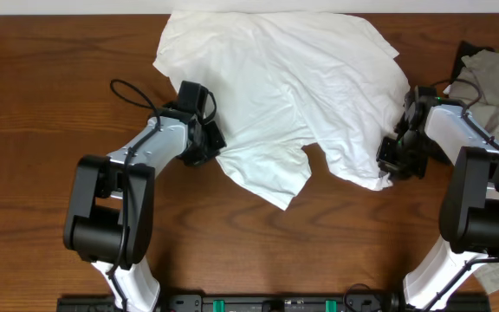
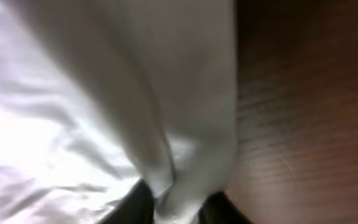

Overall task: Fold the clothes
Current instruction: 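Pull the shirt sides outward with both grippers to spread it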

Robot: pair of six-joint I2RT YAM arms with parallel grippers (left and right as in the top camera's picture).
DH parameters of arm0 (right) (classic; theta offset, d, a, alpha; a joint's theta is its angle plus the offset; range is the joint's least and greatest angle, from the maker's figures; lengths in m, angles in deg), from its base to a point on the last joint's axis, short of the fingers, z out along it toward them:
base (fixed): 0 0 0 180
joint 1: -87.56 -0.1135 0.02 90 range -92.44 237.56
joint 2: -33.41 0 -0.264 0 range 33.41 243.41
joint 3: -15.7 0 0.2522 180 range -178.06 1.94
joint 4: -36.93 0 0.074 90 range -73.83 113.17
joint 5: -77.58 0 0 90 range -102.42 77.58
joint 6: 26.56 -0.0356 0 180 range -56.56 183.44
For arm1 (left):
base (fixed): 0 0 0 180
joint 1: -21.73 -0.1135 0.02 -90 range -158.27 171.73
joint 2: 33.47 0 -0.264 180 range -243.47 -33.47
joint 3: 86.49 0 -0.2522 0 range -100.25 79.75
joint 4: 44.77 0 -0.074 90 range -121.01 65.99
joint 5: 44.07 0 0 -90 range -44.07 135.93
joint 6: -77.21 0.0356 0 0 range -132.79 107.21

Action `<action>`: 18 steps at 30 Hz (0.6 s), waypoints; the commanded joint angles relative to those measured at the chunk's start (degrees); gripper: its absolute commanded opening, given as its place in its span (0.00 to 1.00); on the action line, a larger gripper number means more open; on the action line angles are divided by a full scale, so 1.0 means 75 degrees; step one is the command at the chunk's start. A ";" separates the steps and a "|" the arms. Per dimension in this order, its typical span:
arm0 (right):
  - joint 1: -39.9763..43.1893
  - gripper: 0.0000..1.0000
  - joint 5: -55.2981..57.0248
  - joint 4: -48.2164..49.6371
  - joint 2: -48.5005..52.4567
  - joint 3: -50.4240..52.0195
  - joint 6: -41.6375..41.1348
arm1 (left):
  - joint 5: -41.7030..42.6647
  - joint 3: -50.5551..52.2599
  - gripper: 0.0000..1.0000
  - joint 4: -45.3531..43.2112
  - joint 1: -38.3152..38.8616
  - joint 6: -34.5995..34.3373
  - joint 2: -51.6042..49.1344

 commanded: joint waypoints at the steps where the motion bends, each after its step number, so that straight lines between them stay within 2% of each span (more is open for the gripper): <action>1: 0.0052 0.01 -0.0117 0.0216 0.0198 0.0175 -0.0154 | -0.0498 0.0670 0.06 0.0752 -0.0388 0.0160 -0.0793; 12: 0.0653 0.01 -0.0096 0.0542 0.0198 0.0096 -0.0210 | -0.0501 0.0463 0.06 0.1976 -0.2340 0.1612 -0.0793; 18: 0.1078 0.01 -0.0093 0.0265 0.0198 -0.0388 -0.0204 | -0.0504 0.0012 0.06 0.2597 -0.3182 0.2197 -0.0793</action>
